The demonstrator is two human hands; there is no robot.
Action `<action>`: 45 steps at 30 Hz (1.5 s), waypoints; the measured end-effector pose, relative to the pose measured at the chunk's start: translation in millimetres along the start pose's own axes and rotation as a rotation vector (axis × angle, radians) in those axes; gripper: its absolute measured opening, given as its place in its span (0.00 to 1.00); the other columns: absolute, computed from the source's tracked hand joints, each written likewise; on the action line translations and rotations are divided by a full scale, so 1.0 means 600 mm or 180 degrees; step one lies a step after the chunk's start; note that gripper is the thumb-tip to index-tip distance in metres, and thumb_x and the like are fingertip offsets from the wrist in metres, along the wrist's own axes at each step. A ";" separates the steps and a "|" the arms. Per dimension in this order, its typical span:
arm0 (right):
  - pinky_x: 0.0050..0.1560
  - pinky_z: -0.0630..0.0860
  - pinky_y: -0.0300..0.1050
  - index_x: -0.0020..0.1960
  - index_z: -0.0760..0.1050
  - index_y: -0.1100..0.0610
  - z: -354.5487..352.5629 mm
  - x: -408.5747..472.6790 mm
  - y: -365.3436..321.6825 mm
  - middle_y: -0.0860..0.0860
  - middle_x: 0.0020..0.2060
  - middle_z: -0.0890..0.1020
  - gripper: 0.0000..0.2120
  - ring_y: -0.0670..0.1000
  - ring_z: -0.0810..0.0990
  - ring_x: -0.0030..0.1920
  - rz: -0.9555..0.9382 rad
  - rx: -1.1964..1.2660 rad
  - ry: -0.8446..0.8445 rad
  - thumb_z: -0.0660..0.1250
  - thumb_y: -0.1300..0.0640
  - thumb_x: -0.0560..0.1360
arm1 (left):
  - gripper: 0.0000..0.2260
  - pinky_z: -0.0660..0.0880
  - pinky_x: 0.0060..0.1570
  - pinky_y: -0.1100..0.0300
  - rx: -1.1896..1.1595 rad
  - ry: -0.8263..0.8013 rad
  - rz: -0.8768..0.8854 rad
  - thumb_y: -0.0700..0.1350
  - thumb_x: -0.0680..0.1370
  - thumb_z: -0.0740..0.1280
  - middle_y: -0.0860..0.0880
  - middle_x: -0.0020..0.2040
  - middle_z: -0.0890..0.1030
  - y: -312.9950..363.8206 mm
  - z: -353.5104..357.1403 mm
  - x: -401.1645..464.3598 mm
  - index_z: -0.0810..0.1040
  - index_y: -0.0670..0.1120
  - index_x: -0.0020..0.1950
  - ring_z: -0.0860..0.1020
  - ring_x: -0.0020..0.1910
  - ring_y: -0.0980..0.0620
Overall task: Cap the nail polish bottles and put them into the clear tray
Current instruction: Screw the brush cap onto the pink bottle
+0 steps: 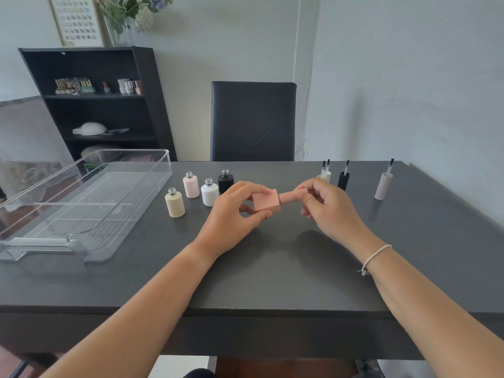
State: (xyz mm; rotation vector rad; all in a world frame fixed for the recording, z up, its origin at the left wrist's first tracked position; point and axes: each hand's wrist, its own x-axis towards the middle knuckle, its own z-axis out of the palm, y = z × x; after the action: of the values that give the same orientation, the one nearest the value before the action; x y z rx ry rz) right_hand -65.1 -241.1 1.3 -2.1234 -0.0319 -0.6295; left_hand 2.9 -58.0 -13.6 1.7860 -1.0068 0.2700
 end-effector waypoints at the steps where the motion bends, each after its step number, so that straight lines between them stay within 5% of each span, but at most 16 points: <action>1: 0.38 0.76 0.47 0.41 0.73 0.48 0.000 0.000 0.001 0.49 0.29 0.77 0.07 0.43 0.76 0.30 0.0004 0.0003 0.0005 0.61 0.55 0.77 | 0.14 0.75 0.45 0.67 0.0007 -0.0002 -0.0001 0.39 0.71 0.72 0.52 0.51 0.77 0.000 0.000 0.000 0.77 0.52 0.53 0.75 0.48 0.58; 10: 0.38 0.77 0.38 0.43 0.76 0.51 0.003 0.009 -0.007 0.47 0.31 0.79 0.06 0.41 0.77 0.31 -0.0059 0.0306 0.0107 0.62 0.58 0.77 | 0.19 0.75 0.44 0.66 0.0039 0.0045 -0.0004 0.42 0.69 0.73 0.55 0.53 0.76 -0.006 0.000 0.001 0.74 0.58 0.55 0.74 0.50 0.60; 14: 0.44 0.77 0.44 0.43 0.75 0.48 -0.019 0.048 -0.036 0.47 0.35 0.80 0.08 0.47 0.78 0.35 -0.0228 0.0211 0.0081 0.62 0.59 0.76 | 0.26 0.73 0.48 0.65 0.0180 0.0009 -0.0305 0.49 0.67 0.74 0.59 0.54 0.73 -0.013 -0.001 0.002 0.66 0.68 0.57 0.73 0.51 0.62; 20: 0.37 0.67 0.28 0.51 0.77 0.54 -0.046 0.144 -0.068 0.45 0.40 0.76 0.08 0.41 0.73 0.37 -0.0517 -0.0829 -0.0170 0.61 0.59 0.76 | 0.27 0.66 0.48 0.73 0.0749 -0.0192 -0.0612 0.52 0.71 0.70 0.56 0.58 0.74 -0.028 0.002 0.005 0.66 0.56 0.68 0.71 0.55 0.60; 24: 0.36 0.63 0.33 0.54 0.76 0.55 -0.030 0.195 -0.064 0.50 0.48 0.77 0.10 0.41 0.69 0.35 -0.0542 -0.1344 -0.0324 0.59 0.59 0.77 | 0.19 0.66 0.54 0.67 0.1171 -0.0379 -0.0593 0.51 0.73 0.68 0.52 0.59 0.76 -0.030 0.002 0.008 0.74 0.50 0.62 0.72 0.55 0.57; 29: 0.44 0.68 0.44 0.55 0.75 0.54 0.007 0.229 -0.049 0.53 0.54 0.79 0.12 0.53 0.74 0.46 -0.0445 -0.2004 -0.0606 0.56 0.60 0.77 | 0.13 0.64 0.54 0.68 0.1365 -0.0466 -0.0604 0.51 0.73 0.68 0.52 0.56 0.79 -0.033 0.006 0.010 0.80 0.47 0.55 0.74 0.56 0.55; 45: 0.45 0.69 0.44 0.57 0.74 0.56 0.046 0.262 -0.019 0.56 0.55 0.79 0.12 0.57 0.77 0.52 -0.0273 -0.2559 -0.0717 0.56 0.60 0.78 | 0.13 0.64 0.52 0.69 0.1402 -0.0447 -0.0624 0.52 0.72 0.68 0.53 0.54 0.79 -0.037 0.009 0.013 0.81 0.49 0.53 0.74 0.54 0.57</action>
State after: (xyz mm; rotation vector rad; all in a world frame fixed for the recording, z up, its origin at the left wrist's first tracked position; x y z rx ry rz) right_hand 80.5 -245.3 67.5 -2.9785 0.0086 -0.4903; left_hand 22.3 -63.6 -26.2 2.3147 -0.9070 0.2599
